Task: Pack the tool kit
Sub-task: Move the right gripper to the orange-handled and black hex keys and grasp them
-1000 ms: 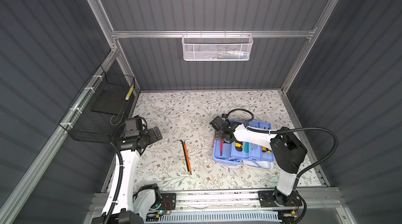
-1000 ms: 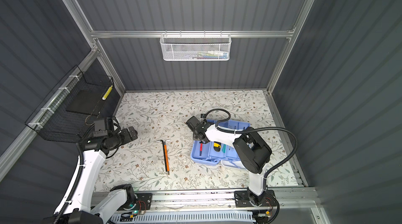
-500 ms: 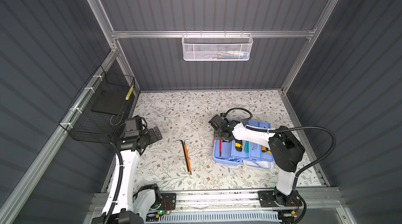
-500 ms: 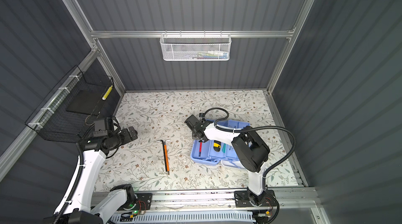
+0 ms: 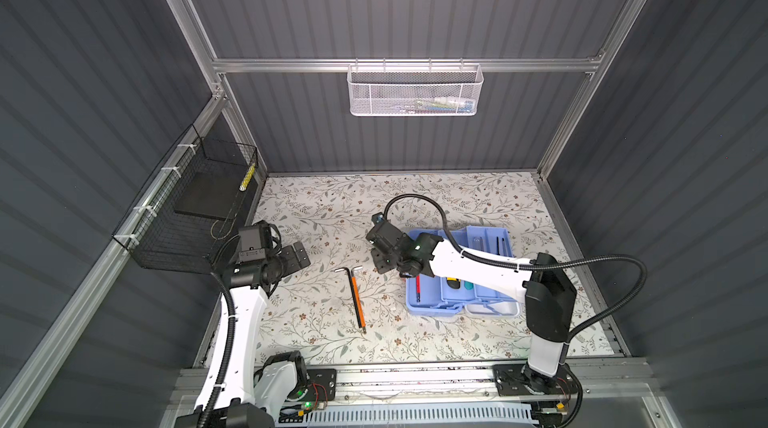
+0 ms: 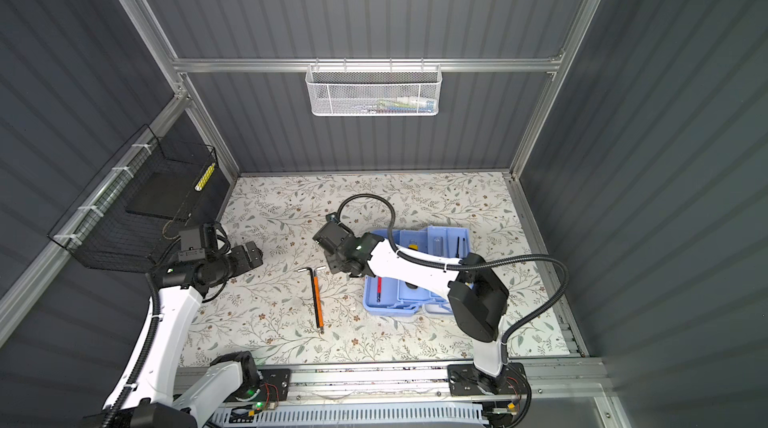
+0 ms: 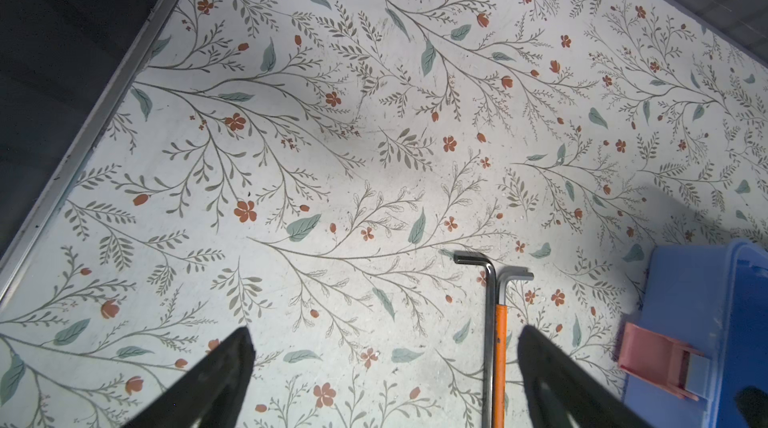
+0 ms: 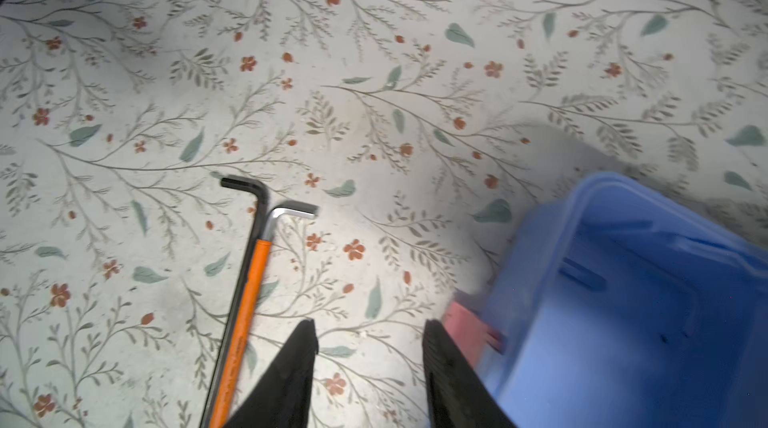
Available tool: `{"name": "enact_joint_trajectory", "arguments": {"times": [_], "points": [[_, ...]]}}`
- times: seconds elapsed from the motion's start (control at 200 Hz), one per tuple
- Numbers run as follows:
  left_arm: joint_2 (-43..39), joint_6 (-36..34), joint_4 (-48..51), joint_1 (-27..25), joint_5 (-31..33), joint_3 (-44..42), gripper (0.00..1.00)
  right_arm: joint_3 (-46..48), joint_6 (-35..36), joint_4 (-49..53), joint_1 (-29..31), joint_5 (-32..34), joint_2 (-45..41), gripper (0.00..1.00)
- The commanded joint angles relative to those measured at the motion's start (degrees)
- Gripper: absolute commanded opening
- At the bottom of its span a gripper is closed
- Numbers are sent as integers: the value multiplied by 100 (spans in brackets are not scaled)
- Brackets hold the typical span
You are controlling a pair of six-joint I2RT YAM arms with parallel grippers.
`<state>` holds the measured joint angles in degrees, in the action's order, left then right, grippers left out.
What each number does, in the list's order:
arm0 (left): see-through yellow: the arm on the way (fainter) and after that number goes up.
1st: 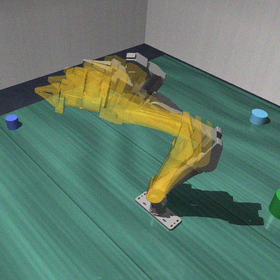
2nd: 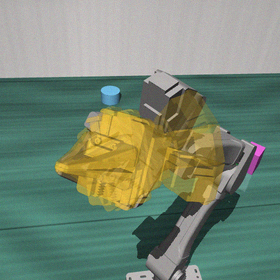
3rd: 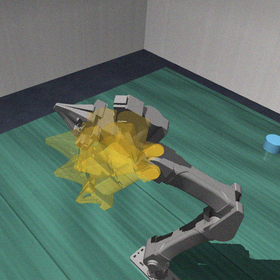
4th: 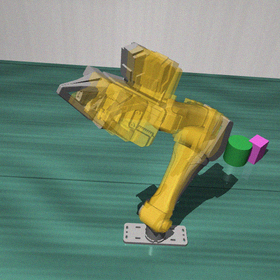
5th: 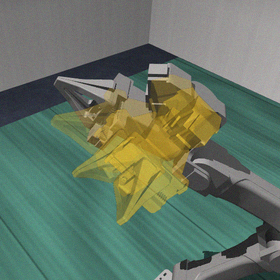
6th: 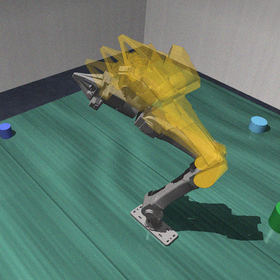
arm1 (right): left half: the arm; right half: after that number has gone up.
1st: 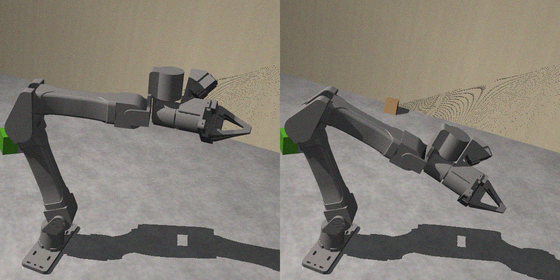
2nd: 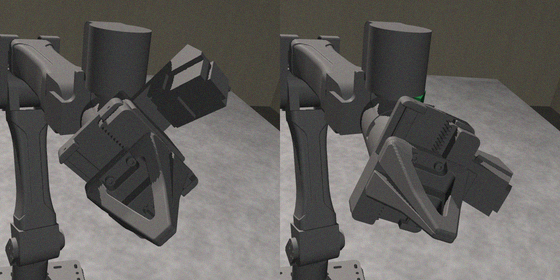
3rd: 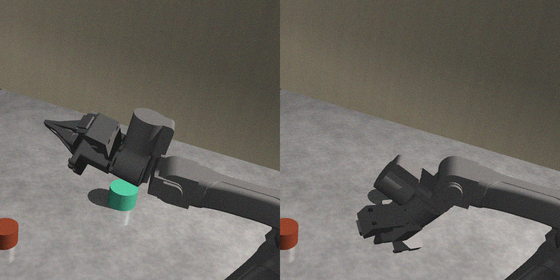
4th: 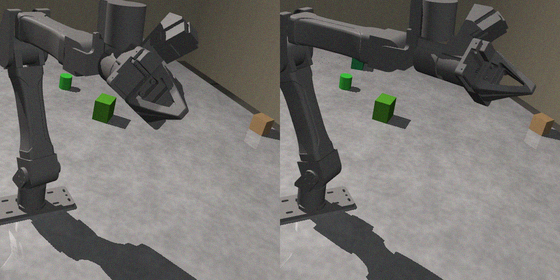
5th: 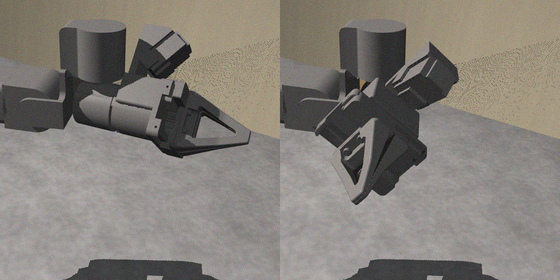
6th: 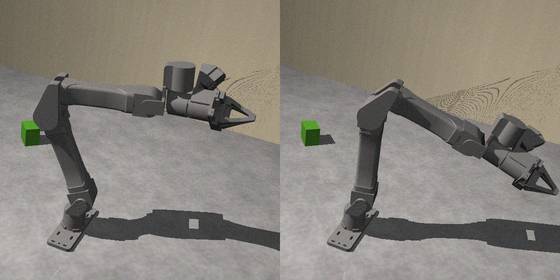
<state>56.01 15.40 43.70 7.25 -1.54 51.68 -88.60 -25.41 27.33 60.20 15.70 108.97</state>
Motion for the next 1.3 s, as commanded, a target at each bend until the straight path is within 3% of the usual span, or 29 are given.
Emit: {"name": "enact_joint_trajectory", "arguments": {"times": [0.0, 0.165, 0.46, 1.166, 1.296], "points": [[-92, -72, -37, 49, 48, 41, 99, -194, 192, -238, 194, -714, 452, 46], [-99, -72, -28, 49, 40, 39, 100, -767, 176, 19, 243, -1336, 1189, 46], [-38, -125, -47, 49, -75, 67, 99, -1674, 356, 883, 272, -1469, 2084, 42], [-37, -116, -39, 49, -33, 55, 99, -1833, 263, 1104, 282, -1341, 2521, 35], [-37, -116, -37, 49, -32, 51, 100, -1652, 234, 969, 286, -1250, 2241, 41]]}}
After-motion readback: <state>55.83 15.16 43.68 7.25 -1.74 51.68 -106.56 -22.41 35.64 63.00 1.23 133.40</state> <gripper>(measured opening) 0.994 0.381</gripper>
